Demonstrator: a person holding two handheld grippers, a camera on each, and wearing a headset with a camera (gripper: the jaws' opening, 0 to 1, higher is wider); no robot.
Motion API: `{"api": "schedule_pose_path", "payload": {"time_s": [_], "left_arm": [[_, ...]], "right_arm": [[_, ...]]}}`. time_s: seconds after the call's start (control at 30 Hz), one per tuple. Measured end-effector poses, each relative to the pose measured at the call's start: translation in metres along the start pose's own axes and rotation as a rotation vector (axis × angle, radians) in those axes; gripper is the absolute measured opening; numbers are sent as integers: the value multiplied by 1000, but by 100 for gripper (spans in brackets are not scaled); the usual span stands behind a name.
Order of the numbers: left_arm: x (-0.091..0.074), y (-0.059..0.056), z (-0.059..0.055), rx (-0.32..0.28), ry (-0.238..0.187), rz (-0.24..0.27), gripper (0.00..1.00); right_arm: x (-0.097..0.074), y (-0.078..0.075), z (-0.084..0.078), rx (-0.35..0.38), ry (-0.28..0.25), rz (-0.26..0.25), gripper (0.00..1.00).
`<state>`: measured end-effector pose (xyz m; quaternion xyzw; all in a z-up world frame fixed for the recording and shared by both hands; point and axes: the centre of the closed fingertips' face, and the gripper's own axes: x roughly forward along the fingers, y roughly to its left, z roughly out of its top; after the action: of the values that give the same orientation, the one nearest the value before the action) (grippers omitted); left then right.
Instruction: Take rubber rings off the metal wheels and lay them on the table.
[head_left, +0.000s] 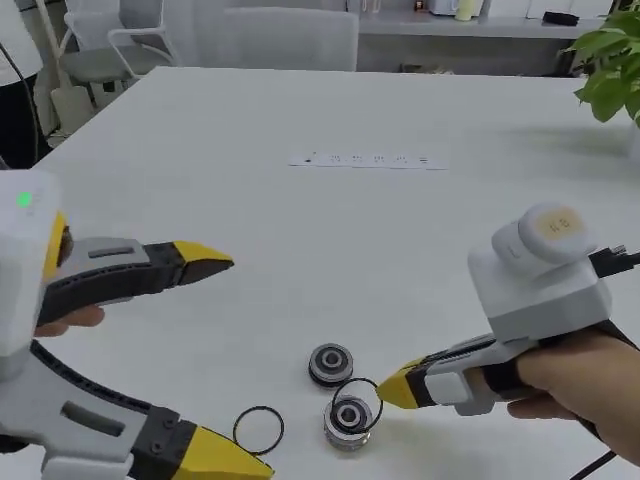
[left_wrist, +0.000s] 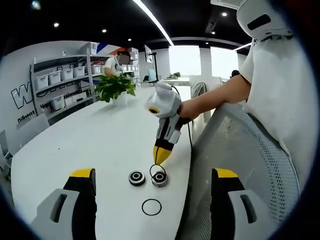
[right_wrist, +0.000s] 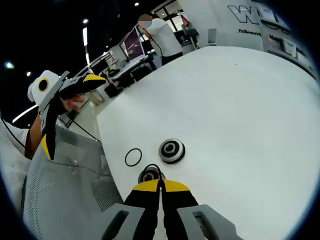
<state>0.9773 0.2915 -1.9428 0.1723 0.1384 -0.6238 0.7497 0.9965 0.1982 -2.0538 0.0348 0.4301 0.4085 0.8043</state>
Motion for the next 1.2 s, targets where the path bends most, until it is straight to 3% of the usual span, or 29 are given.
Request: {"api": "schedule_pose_path", "payload": {"time_s": [0.43,0.6,0.7,0.87,1.03,1.2], "left_arm": [[-43,16,-14,-48,-10,135,97],[-55,18,-27,-99,-24,187,97],[-58,19,-36,-136,-37,225,97],[-61,17,-54,-177,-20,253,98],[-63,18,-55,-207,-33,271,97],[-60,19,-60,-207,-10,276,98]], "right_arm": [[1,2,-1,-1,3,5,0],[2,3,-2,1,9,9,0],[2,3,-2,0,11,12,0],[2,3,-3,4,11,14,0],[1,2,-2,13,2,16,0],[-2,0,1,30,-14,14,0]]}}
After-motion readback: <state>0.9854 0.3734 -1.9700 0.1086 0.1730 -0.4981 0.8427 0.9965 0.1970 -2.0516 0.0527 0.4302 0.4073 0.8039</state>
